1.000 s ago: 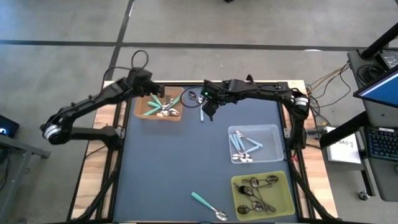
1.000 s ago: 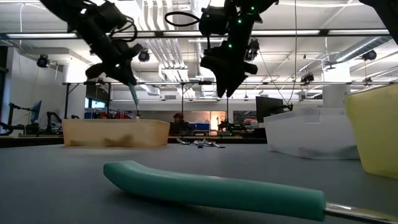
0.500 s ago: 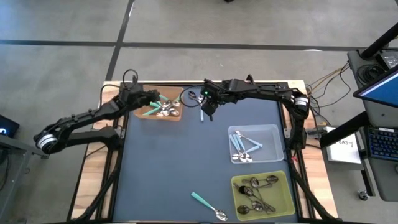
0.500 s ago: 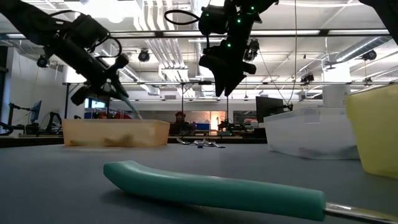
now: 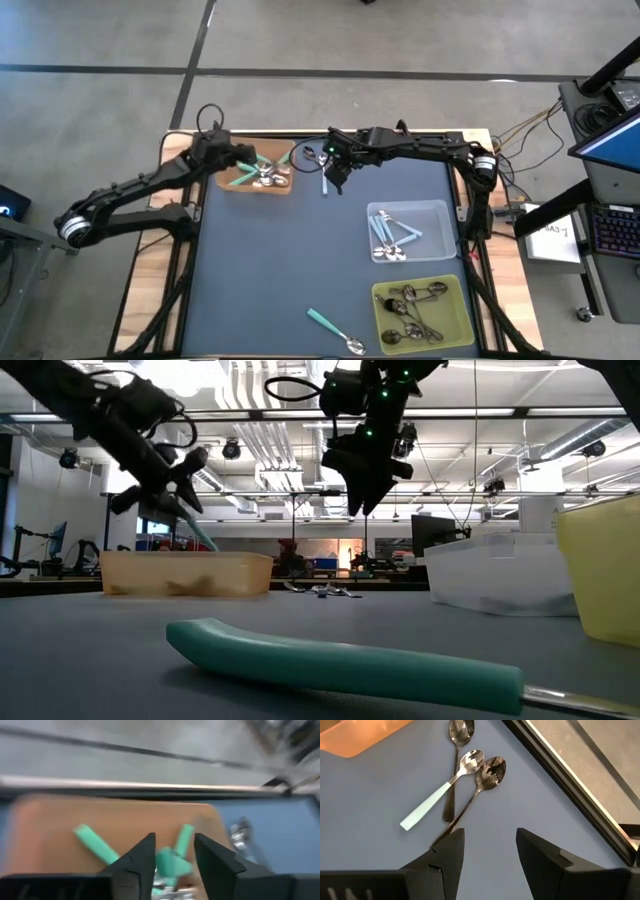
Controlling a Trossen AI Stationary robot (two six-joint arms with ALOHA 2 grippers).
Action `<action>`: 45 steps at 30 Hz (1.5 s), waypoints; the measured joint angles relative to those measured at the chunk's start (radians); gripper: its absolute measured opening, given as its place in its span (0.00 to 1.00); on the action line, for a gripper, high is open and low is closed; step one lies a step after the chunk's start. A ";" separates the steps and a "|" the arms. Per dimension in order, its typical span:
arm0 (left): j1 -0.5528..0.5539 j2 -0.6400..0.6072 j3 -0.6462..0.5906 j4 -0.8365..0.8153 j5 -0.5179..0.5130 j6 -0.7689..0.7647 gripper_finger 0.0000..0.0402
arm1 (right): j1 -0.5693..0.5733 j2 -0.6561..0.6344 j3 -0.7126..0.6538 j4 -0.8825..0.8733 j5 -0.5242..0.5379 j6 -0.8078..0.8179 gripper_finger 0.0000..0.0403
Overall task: Sort silverware by color (type)
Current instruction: Put the green spoon into the orange bin, then put the black spoon into the yellow bin
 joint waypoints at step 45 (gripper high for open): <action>0.003 -0.167 0.242 -0.165 0.082 0.219 0.44 | -0.095 0.349 -0.008 0.229 -0.057 0.410 0.24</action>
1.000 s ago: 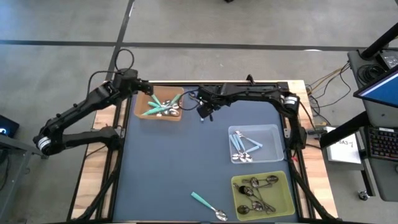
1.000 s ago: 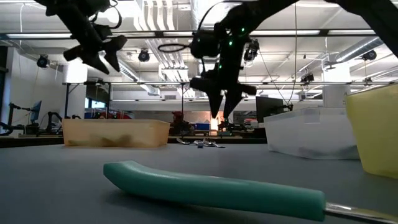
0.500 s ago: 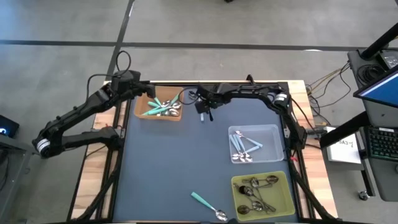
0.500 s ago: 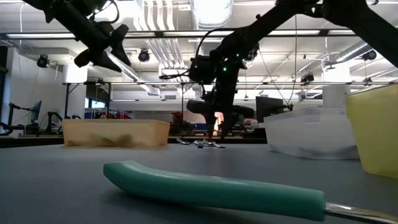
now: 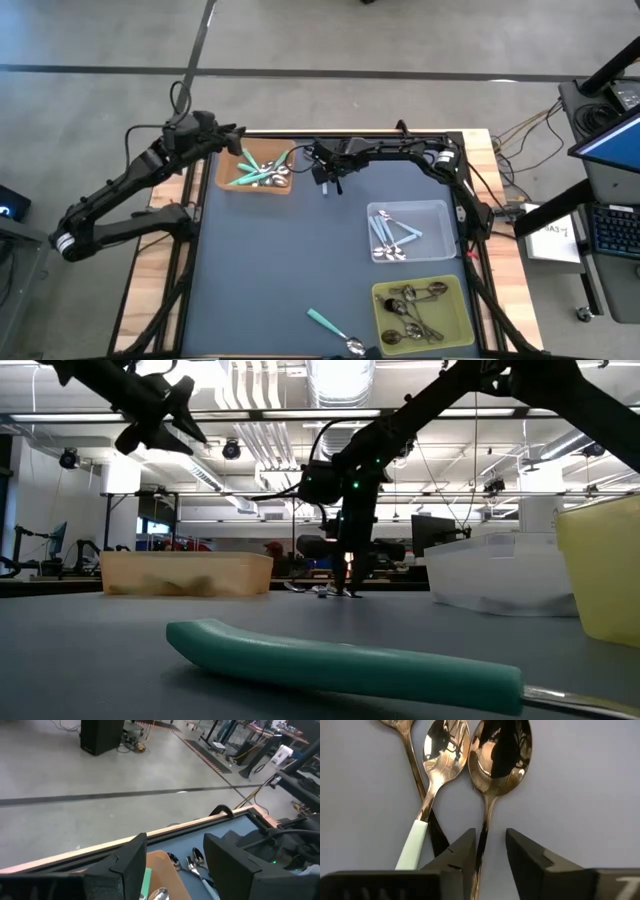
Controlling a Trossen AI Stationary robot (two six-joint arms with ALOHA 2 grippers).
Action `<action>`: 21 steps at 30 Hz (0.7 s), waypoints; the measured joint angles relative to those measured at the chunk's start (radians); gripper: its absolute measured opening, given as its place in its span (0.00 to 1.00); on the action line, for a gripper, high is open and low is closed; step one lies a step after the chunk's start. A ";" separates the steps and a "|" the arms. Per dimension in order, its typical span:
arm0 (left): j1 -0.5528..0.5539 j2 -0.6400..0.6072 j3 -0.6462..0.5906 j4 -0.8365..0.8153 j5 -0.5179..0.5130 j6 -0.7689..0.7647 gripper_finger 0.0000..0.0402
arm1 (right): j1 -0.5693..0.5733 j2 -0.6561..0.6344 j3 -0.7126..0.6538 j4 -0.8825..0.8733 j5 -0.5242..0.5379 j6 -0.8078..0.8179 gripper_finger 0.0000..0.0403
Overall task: Sort silverware by color (type)
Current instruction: Put the black spoon into the yellow bin
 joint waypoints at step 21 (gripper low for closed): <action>-0.003 -0.012 0.000 0.058 0.055 -0.091 0.44 | -0.010 -0.106 -0.011 -0.024 0.026 -0.129 0.02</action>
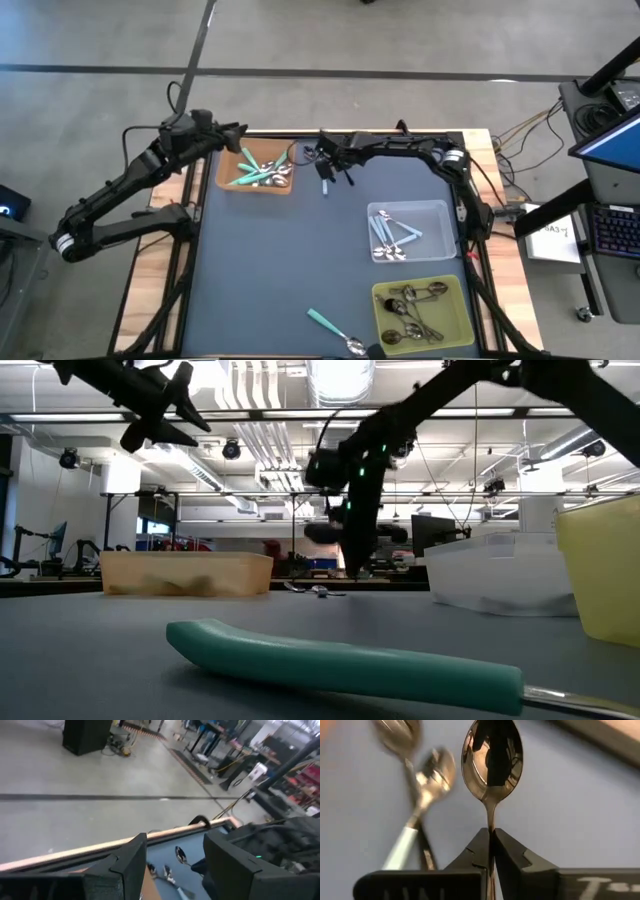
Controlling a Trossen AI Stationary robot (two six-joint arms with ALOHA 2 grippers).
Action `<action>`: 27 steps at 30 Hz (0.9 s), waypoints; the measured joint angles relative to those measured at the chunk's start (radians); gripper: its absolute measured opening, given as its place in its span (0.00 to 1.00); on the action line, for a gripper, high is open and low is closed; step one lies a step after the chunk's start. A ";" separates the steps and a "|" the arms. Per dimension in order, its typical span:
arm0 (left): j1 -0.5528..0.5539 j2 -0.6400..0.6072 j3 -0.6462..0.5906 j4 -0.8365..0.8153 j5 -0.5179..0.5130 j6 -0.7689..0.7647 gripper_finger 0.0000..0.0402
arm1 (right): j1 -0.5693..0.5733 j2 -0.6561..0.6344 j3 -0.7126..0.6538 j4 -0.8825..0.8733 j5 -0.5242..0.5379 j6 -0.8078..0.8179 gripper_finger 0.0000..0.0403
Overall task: Sort silverware by color (type)
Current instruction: Put the black spoon into the yellow bin
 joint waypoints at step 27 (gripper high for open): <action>-0.139 -0.002 0.000 0.049 0.033 -0.162 0.44 | 0.905 -0.659 -0.237 -0.420 -0.021 0.435 0.02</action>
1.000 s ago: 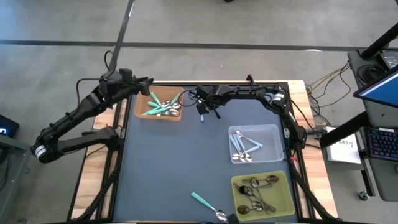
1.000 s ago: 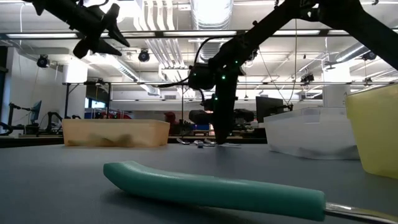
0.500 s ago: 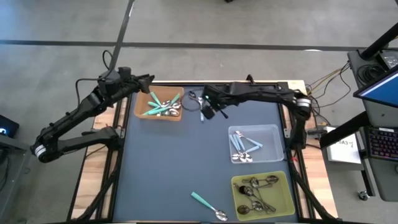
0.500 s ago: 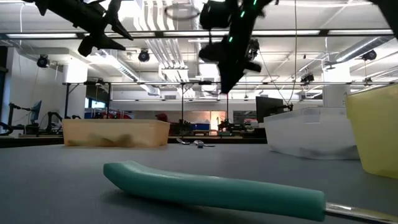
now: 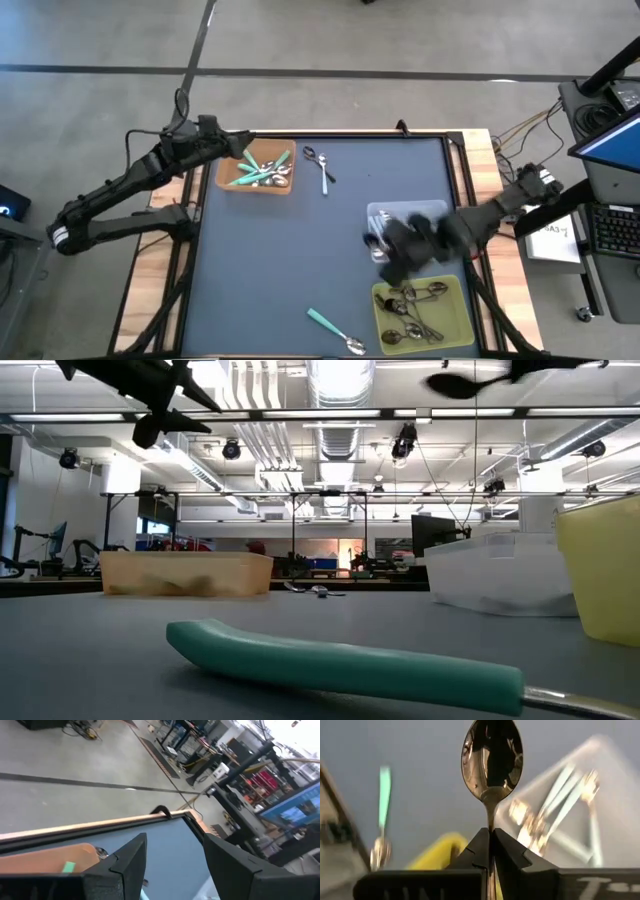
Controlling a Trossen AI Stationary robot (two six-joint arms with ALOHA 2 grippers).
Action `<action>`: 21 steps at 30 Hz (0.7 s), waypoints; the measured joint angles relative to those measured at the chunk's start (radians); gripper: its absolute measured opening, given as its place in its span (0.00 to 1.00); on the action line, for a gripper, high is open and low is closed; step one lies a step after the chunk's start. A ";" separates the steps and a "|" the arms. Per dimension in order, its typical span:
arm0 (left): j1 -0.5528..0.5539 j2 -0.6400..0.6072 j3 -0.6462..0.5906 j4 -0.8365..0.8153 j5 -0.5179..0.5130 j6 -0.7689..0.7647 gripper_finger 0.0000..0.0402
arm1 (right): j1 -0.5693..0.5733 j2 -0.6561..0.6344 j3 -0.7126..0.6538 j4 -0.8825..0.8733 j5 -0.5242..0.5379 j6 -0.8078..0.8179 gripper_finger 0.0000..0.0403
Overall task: Sort silverware by color (type)
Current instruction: Put the black spoon into the yellow bin
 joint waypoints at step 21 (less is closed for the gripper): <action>-0.100 0.003 0.000 0.003 -0.070 -0.086 0.44 | 0.438 0.102 -0.203 0.215 -0.034 0.130 0.04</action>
